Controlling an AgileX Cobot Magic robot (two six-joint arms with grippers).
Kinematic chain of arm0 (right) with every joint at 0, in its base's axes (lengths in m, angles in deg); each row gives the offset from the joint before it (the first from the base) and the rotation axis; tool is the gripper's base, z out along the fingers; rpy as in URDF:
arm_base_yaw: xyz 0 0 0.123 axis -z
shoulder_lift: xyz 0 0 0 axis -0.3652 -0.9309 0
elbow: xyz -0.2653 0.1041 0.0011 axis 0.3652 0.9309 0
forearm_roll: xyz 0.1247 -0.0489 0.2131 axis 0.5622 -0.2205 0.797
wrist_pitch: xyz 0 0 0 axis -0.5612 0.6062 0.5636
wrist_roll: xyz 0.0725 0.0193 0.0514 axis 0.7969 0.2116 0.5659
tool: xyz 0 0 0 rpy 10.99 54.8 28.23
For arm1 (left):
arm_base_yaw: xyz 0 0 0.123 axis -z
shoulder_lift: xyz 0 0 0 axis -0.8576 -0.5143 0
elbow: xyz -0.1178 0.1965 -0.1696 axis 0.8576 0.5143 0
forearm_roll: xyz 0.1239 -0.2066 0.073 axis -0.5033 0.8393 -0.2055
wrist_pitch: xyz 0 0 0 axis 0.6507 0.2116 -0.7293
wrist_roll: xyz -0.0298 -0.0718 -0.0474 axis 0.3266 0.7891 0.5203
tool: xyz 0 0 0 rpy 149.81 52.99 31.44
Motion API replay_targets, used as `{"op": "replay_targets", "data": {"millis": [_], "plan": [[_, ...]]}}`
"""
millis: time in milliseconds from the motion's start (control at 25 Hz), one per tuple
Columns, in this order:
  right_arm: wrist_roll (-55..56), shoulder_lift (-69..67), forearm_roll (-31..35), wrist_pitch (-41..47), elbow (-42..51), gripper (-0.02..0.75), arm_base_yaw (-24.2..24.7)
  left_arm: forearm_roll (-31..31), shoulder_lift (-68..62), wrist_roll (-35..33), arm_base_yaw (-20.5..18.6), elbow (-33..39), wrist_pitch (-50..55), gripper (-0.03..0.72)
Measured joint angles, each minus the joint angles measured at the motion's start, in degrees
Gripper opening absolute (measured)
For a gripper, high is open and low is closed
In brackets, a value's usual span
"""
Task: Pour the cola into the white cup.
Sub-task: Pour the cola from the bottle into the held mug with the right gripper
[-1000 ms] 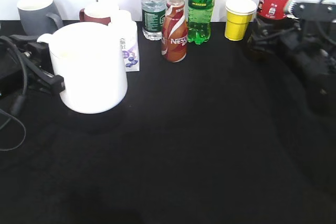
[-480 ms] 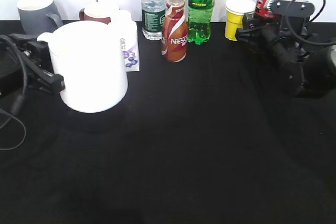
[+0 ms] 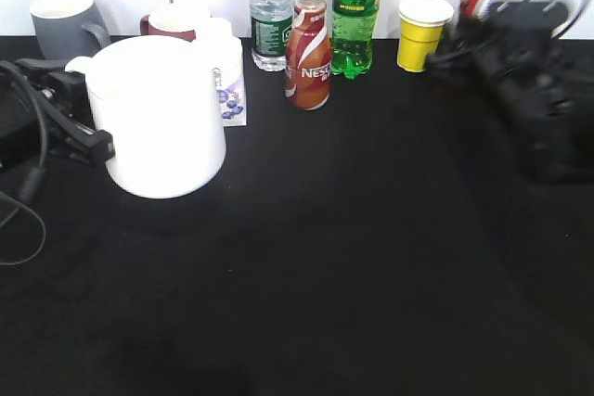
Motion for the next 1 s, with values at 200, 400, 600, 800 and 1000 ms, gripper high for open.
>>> {"op": "replay_targets", "data": {"millis": [200, 400, 600, 800, 1000], "plan": [[-0.3, 15.5, -5.4, 2.6, 9.5, 0.380, -7.3, -0.1, 0.0, 0.0, 0.0, 0.0, 0.0, 0.062], [-11.0, 18.9, -20.7, 10.3, 9.7, 0.376, -15.3, -1.7, 0.0, 2.1, 0.0, 0.0, 1.6, 0.062], [-32.1, 18.9, -26.0, 15.5, 9.7, 0.375, -15.8, -6.1, 0.0, 5.1, 0.0, 0.0, 5.4, 0.062], [-46.2, 18.9, -26.0, 15.5, 9.7, 0.375, -15.8, -11.0, 0.0, 5.2, 0.0, 0.0, 8.1, 0.062], [-60.4, 18.9, -26.0, 15.6, 9.7, 0.375, -15.8, -12.1, 0.0, 5.3, 0.1, 0.0, 7.3, 0.062]]}}
